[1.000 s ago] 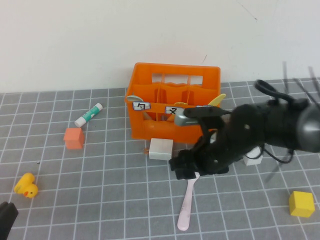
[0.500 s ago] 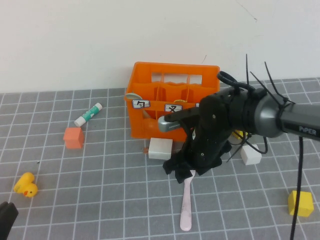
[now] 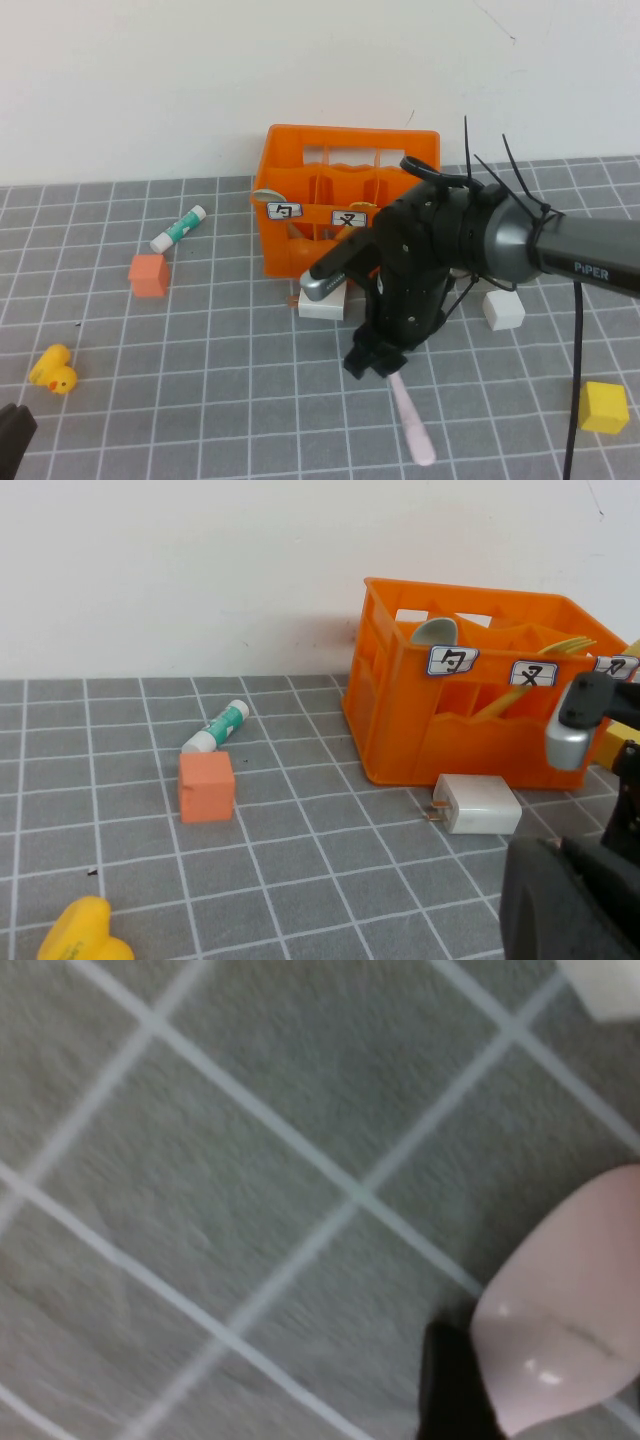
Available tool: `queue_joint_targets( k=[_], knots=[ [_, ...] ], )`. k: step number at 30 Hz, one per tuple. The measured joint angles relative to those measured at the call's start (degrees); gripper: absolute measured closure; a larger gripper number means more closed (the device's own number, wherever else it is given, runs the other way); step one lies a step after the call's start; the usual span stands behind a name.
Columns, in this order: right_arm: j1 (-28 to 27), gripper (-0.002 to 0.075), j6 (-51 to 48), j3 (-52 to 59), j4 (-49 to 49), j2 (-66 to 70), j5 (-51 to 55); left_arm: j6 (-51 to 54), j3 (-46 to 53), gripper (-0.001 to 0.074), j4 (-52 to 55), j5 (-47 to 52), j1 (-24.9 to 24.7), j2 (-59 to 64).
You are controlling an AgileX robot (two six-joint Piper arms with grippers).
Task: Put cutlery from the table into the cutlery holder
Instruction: Pick up the spoon
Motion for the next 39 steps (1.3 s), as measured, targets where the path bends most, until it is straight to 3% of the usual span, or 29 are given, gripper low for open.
queue_joint_targets(
  k=[7,17,22,39],
  knots=[
    [0.0,0.0353,4.1,-0.2,-2.7,0.0,1.5,0.0,0.0,0.0736,0.0,0.0,0.0,0.0],
    [-0.2,0.0357,5.8,0.4,0.7,-0.3,-0.8,-0.1,0.0,0.0736,0.0,0.1,0.0,0.0],
    [0.1,0.0408,0.5,0.4,2.9,-0.3,-3.2,-0.2,0.0,0.0736,0.0,0.1,0.0,0.0],
    [3.8,0.0412,-4.3,1.0,5.5,-5.4,-9.1,-0.2,0.0,0.0736,0.0,0.1,0.0,0.0]
  ],
)
